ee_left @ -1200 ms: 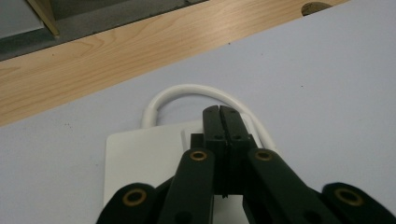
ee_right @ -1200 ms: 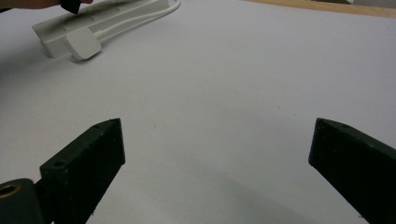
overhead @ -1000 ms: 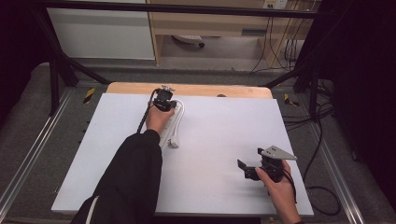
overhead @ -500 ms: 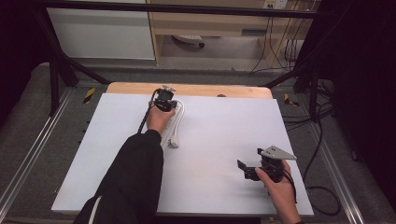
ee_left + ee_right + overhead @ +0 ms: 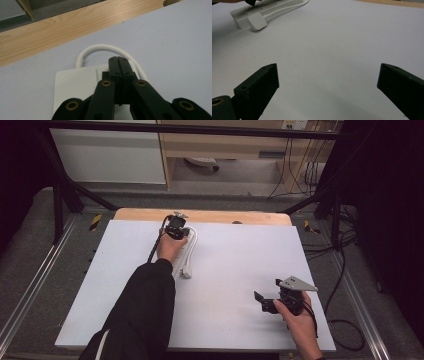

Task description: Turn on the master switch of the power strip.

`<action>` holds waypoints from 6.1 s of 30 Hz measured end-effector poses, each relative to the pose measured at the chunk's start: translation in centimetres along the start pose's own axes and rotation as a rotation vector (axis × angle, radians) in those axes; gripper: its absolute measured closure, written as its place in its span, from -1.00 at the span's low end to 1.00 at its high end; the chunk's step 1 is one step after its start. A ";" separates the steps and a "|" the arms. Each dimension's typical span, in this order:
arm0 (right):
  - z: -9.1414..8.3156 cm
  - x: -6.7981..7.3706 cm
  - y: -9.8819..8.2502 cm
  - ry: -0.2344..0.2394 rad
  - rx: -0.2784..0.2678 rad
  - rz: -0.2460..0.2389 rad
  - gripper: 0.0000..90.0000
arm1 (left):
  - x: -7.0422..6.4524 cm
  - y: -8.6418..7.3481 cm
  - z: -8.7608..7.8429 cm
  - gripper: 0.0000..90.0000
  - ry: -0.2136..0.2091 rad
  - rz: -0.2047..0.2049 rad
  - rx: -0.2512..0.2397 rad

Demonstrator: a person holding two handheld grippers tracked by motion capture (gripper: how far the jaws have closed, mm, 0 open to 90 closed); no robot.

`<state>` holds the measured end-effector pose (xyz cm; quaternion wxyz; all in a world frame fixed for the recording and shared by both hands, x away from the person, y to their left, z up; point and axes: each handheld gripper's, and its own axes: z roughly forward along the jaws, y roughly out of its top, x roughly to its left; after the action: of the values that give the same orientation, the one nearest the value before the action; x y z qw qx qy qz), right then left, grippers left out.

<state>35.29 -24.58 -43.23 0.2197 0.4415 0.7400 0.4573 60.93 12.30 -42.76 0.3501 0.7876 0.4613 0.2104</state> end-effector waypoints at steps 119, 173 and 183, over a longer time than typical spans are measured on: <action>0.1 0.2 0.2 0.015 -0.015 0.006 -0.91 | 2.1 0.2 -6.6 -0.71 -0.128 -0.199 -0.183; 0.2 0.4 0.2 0.017 -0.012 0.007 -0.91 | 2.4 -12.2 -20.9 -0.75 -0.066 -0.173 -0.300; 0.1 0.4 0.2 0.016 -0.015 0.011 -0.91 | 2.7 -15.8 -22.3 -0.75 -0.045 -0.197 -0.295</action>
<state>35.24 -24.20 -43.07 0.2144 0.4404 0.7359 0.4675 38.48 27.79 -39.68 0.4908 0.6832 0.4926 0.2228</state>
